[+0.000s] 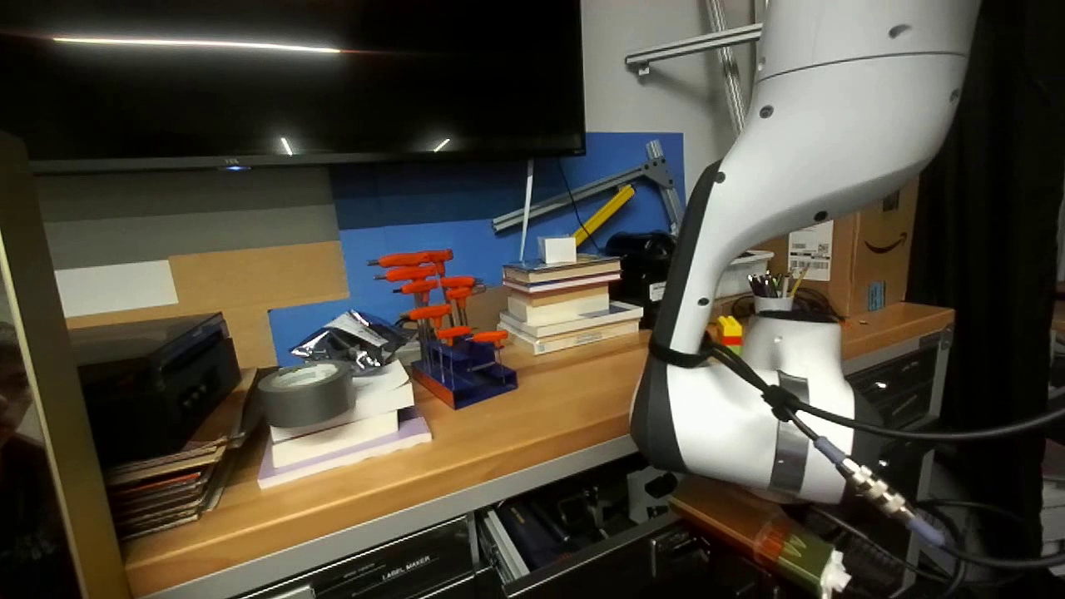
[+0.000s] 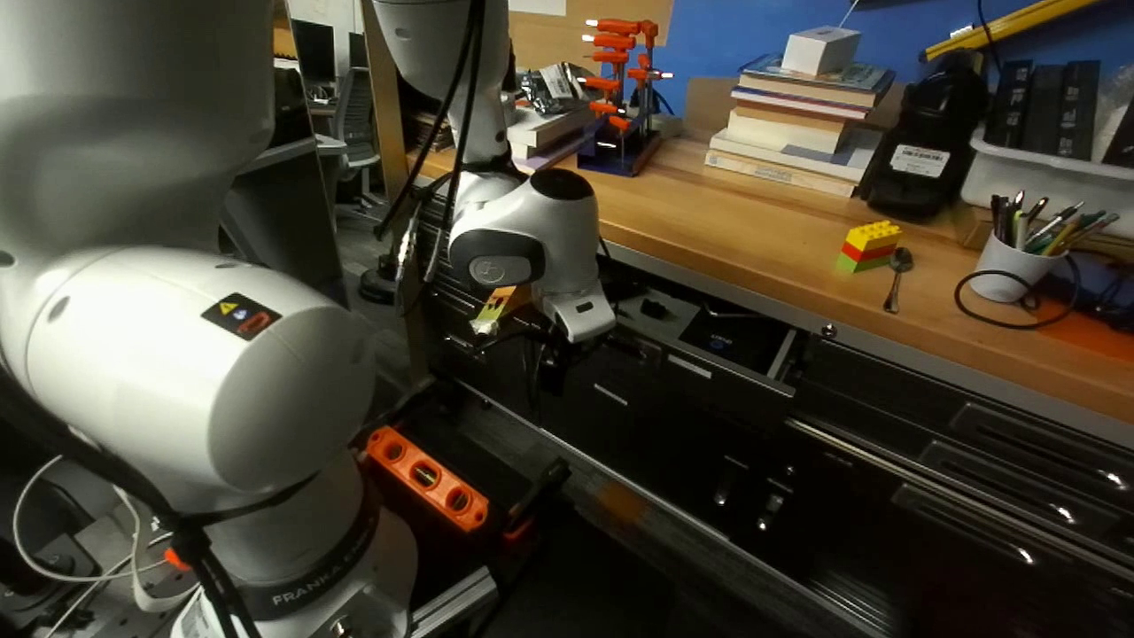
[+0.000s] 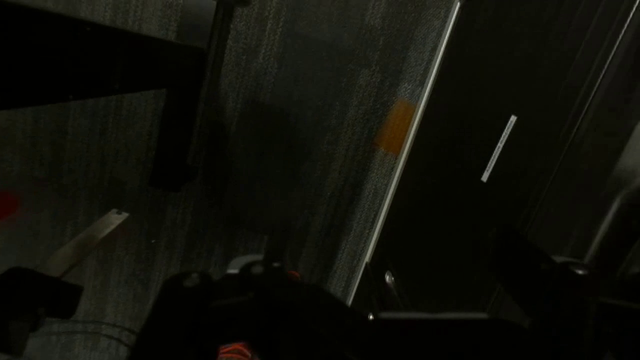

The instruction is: Put the black objects in the drawer and close it

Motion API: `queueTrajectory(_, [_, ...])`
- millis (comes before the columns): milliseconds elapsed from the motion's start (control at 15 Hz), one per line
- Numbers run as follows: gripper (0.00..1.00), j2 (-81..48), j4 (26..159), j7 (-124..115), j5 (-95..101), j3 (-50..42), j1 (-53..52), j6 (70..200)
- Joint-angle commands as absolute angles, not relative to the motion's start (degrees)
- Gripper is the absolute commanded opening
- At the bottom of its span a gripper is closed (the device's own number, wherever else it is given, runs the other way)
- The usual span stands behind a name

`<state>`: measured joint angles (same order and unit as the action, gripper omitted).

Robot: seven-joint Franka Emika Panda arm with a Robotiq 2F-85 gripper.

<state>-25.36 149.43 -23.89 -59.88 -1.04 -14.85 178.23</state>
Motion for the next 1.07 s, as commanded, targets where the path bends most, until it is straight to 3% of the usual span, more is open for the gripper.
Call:
queueTrajectory(0, [1.00, -31.13, 141.18, -26.43, -56.63, -1.38, -16.43, 175.33])
queueTrajectory(533, [1.00, -42.58, 123.25, -33.65, -43.82, -2.18, -20.11, 168.20])
queueTrajectory(1000, [1.00, -44.53, 117.60, -36.68, -36.67, -0.62, -18.26, 166.41])
